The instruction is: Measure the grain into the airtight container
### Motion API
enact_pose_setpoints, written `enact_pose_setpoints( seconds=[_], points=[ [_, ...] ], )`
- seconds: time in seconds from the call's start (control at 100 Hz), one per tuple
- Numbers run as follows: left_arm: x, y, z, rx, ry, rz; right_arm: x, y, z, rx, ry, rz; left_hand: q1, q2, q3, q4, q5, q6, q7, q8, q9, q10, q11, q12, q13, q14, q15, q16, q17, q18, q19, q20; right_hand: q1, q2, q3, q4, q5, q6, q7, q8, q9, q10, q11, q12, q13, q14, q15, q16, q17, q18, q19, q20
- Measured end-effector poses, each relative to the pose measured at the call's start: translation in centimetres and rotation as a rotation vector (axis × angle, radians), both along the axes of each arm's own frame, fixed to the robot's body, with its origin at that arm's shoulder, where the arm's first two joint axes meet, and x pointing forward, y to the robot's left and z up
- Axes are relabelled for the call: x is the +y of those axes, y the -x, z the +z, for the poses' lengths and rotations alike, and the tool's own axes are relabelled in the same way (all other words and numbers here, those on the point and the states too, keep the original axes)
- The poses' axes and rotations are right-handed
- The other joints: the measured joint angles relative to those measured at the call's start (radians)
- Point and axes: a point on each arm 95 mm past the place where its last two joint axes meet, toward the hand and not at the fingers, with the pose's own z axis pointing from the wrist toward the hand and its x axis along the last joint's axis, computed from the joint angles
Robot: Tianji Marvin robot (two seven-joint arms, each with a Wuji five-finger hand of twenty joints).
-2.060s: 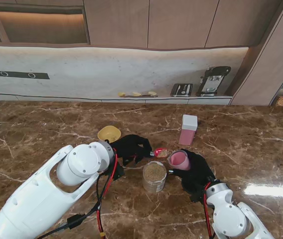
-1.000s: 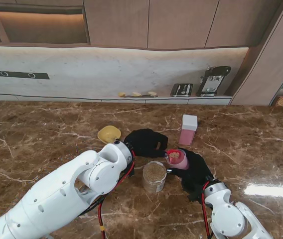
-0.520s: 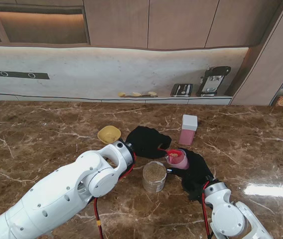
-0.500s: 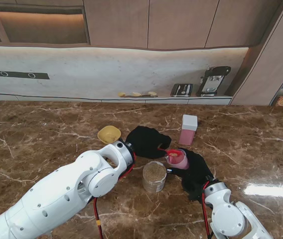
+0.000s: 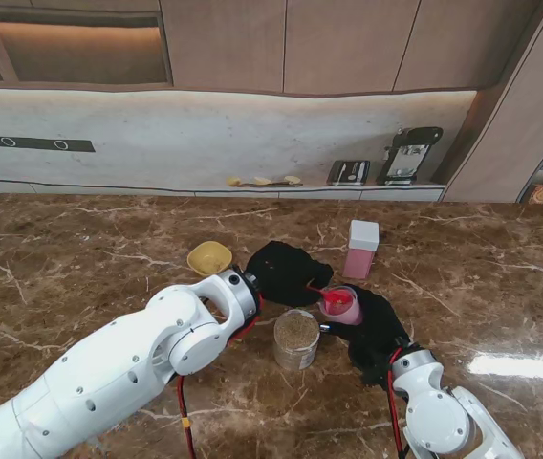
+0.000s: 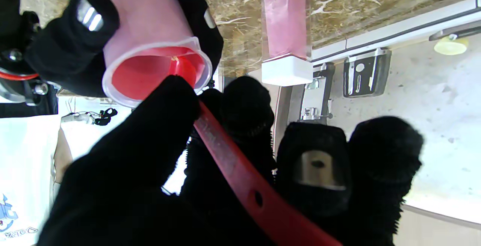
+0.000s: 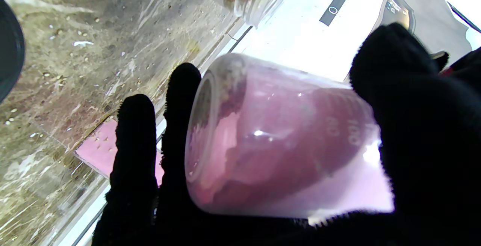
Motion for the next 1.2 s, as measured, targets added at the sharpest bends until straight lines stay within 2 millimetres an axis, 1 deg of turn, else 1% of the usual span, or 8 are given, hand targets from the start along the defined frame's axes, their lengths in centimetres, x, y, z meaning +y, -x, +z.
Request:
enact_pose_setpoints(
  seconds=[0.11, 0.39, 0.56, 0.6, 0.63, 0.76, 0.96, 1.2],
  points=[
    [0.0, 0.0, 0.0, -0.043, -0.03, -0.012, 0.0, 0.0, 0.0, 0.0, 0.0, 0.0, 0.0, 0.0, 0.0, 0.0, 0.0, 0.0, 0.0, 0.0, 0.0, -0.005, 0.0, 0.0, 0.0, 0.0, 0.0, 0.0, 0.0, 0.0, 0.0, 0.0, 0.0, 0.0, 0.0, 0.0, 0.0, 0.0, 0.0, 0.0, 0.0, 0.0, 0.0, 0.0, 0.0, 0.0, 0.0, 0.0, 0.0, 0.0, 0.0, 0.0],
    [0.4, -0.2, 0.3, -0.031, 0.017, 0.011, 0.0, 0.0, 0.0, 0.002, 0.0, -0.001, 0.0, 0.0, 0.0, 0.0, 0.0, 0.0, 0.0, 0.0, 0.0, -0.006, 0.0, 0.0, 0.0, 0.0, 0.0, 0.0, 0.001, 0.0, 0.0, 0.0, 0.0, 0.0, 0.0, 0.0, 0.0, 0.0, 0.0, 0.0, 0.0, 0.0, 0.0, 0.0, 0.0, 0.0, 0.0, 0.0, 0.0, 0.0, 0.0, 0.0],
    [0.2, 0.1, 0.2, -0.032, 0.037, -0.049, 0.0, 0.0, 0.0, 0.002, 0.0, -0.001, 0.0, 0.0, 0.0, 0.0, 0.0, -0.001, 0.0, 0.0, 0.0, -0.006, 0.0, 0.0, 0.0, 0.0, 0.0, 0.0, 0.001, 0.0, 0.0, 0.0, 0.0, 0.0, 0.0, 0.0, 0.0, 0.0, 0.0, 0.0, 0.0, 0.0, 0.0, 0.0, 0.0, 0.0, 0.0, 0.0, 0.0, 0.0, 0.0, 0.0],
    [0.1, 0.2, 0.2, -0.017, 0.029, -0.08, 0.0, 0.0, 0.0, 0.002, 0.0, -0.001, -0.02, 0.0, 0.001, 0.0, 0.0, -0.032, 0.0, 0.0, 0.0, -0.012, 0.0, 0.0, 0.0, -0.001, 0.0, 0.0, 0.001, -0.005, 0.0, 0.0, 0.0, 0.0, 0.0, 0.0, 0.0, 0.0, 0.0, 0.0, 0.0, 0.0, 0.0, 0.0, 0.0, 0.0, 0.0, 0.0, 0.0, 0.0, 0.0, 0.0],
    [0.1, 0.2, 0.1, -0.01, 0.021, -0.087, 0.0, 0.0, 0.0, 0.002, 0.0, -0.001, -0.021, 0.0, 0.001, 0.0, 0.0, -0.035, 0.0, 0.0, 0.0, -0.016, 0.0, 0.0, 0.0, -0.001, 0.0, 0.0, 0.001, -0.01, 0.0, 0.0, 0.0, 0.0, 0.0, 0.0, 0.0, 0.0, 0.0, 0.0, 0.0, 0.0, 0.0, 0.0, 0.0, 0.0, 0.0, 0.0, 0.0, 0.0, 0.0, 0.0],
    [0.4, -0.2, 0.1, -0.022, 0.002, -0.026, 0.0, 0.0, 0.0, 0.002, 0.0, -0.002, -0.021, 0.0, 0.001, 0.0, 0.0, -0.035, 0.0, 0.0, 0.0, -0.017, 0.0, 0.0, 0.0, -0.001, 0.0, 0.0, 0.001, -0.01, 0.0, 0.0, 0.0, 0.0, 0.0, 0.0, 0.0, 0.0, 0.0, 0.0, 0.0, 0.0, 0.0, 0.0, 0.0, 0.0, 0.0, 0.0, 0.0, 0.0, 0.0, 0.0],
    [0.7, -0.2, 0.2, -0.017, -0.007, -0.014, 0.0, 0.0, 0.0, 0.003, 0.0, -0.003, -0.021, 0.0, 0.001, 0.0, 0.0, -0.035, 0.0, 0.0, 0.0, -0.017, 0.0, 0.0, 0.0, -0.002, 0.0, 0.0, 0.001, -0.01, 0.0, 0.0, 0.0, 0.0, 0.0, 0.0, 0.0, 0.0, 0.0, 0.0, 0.0, 0.0, 0.0, 0.0, 0.0, 0.0, 0.0, 0.0, 0.0, 0.0, 0.0, 0.0],
    [1.1, -0.6, -0.1, 0.177, 0.164, 0.101, -0.1, 0.0, 0.0, 0.002, -0.001, -0.005, -0.021, 0.0, 0.001, 0.0, 0.0, -0.035, 0.0, 0.0, 0.0, -0.017, 0.0, 0.0, 0.0, -0.002, 0.0, 0.0, 0.001, -0.01, 0.0, 0.0, 0.0, 0.0, 0.0, 0.0, 0.0, 0.0, 0.0, 0.0, 0.0, 0.0, 0.0, 0.0, 0.0, 0.0, 0.0, 0.0, 0.0, 0.0, 0.0, 0.0]
  ],
)
